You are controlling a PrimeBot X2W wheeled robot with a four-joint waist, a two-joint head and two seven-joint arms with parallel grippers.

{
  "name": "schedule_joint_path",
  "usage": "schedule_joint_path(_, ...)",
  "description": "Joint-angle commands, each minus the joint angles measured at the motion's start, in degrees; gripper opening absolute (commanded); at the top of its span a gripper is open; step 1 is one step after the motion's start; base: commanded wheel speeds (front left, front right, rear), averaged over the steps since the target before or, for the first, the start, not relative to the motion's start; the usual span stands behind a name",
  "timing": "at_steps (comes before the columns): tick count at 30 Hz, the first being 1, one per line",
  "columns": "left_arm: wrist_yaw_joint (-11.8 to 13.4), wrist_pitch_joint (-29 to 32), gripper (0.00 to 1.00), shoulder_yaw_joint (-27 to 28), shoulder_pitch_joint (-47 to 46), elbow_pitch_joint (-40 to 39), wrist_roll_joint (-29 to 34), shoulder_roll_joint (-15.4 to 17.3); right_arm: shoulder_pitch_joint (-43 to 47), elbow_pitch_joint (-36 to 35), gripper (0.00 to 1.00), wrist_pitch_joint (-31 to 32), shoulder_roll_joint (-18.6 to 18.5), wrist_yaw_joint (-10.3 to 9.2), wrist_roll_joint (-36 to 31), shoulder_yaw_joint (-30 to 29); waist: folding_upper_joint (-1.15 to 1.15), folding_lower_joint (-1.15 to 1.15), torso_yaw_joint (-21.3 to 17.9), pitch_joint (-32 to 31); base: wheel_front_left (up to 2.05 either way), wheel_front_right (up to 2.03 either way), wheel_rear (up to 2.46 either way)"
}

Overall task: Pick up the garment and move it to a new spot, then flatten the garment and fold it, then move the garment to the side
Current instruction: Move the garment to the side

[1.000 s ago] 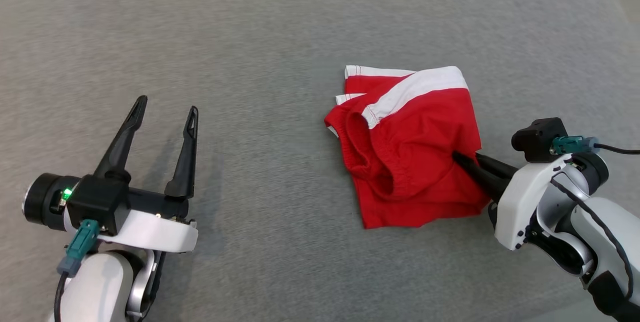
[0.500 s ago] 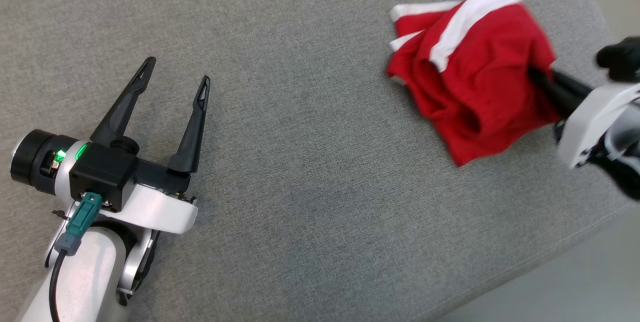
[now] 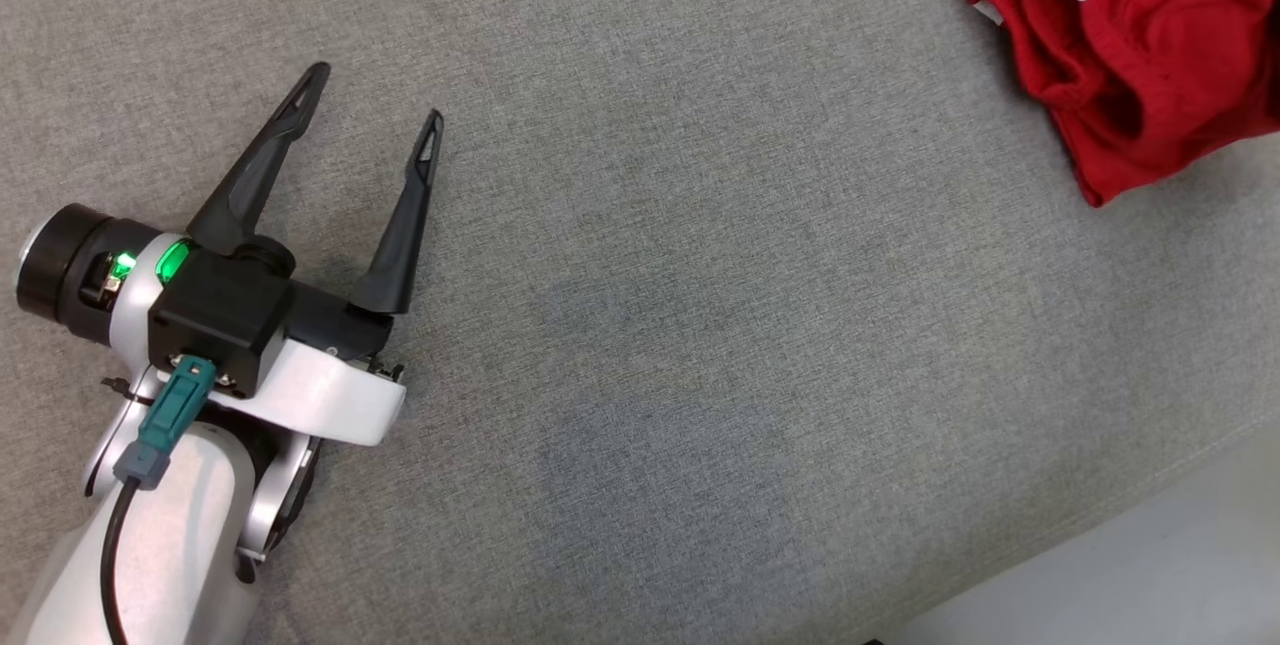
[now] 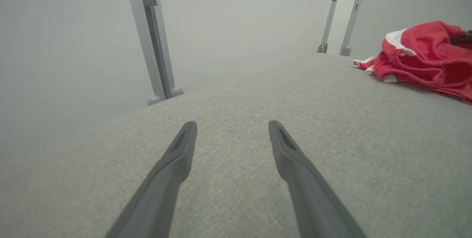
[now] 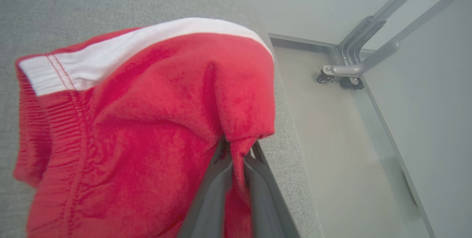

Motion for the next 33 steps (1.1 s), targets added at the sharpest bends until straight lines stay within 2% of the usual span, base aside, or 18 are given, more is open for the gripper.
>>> schedule_joint_path(1,-0.2,-0.2,1.0,-0.1,-0.9,0.1,0.1,0.1,-1.0,0.9,1.0,-1.2,0.0,-0.02,0.3,-0.1,0.0,0.0,0.1,0.1,0.0,0.0,0.0)
schedule_joint_path(8,0.3,-2.4,1.0,-0.4,-0.3,2.5,-1.3,-1.4,0.4,9.2,1.0,-4.4,1.4,-0.02,2.4,-0.2,0.0,0.0,1.4,-3.0,0.0,0.0,0.0)
schedule_joint_path(14,1.7,-5.1,1.0,0.2,2.0,4.9,-3.2,-3.2,3.9,8.3,1.0,-8.7,2.0,-0.02,2.7,-3.8,0.0,0.0,2.9,-8.2,0.0,0.0,0.0)
schedule_joint_path(17,2.5,-6.4,1.0,0.9,3.6,5.9,-4.2,-3.8,5.3,5.1,1.0,-9.0,2.3,-0.02,0.1,-11.2,0.0,0.0,3.8,-10.5,0.0,0.0,0.0)
schedule_joint_path(22,3.9,-8.2,1.0,1.9,6.3,7.1,-6.2,-5.2,13.9,-2.7,1.0,-8.8,5.8,-0.02,-10.3,-28.2,0.0,0.0,6.5,-14.5,0.0,0.0,0.0)
schedule_joint_path(27,5.0,-9.8,1.0,2.8,8.6,8.2,-7.2,-6.0,24.9,-14.2,1.0,-8.8,13.1,-0.02,-23.0,-43.6,0.0,0.0,9.9,-17.8,0.0,0.0,0.0)
schedule_joint_path(28,5.0,-9.8,1.0,2.8,8.6,8.2,-7.2,-6.0,24.9,-14.2,1.0,-8.8,13.1,-0.02,-23.0,-43.6,0.0,0.0,9.9,-17.8,0.0,0.0,0.0)
schedule_joint_path(33,6.5,-10.8,1.0,3.8,10.9,9.1,-8.1,-6.8,34.5,-25.6,1.0,-8.9,21.3,-0.02,-32.8,-50.3,0.0,0.0,13.7,-21.0,0.0,0.0,0.0)
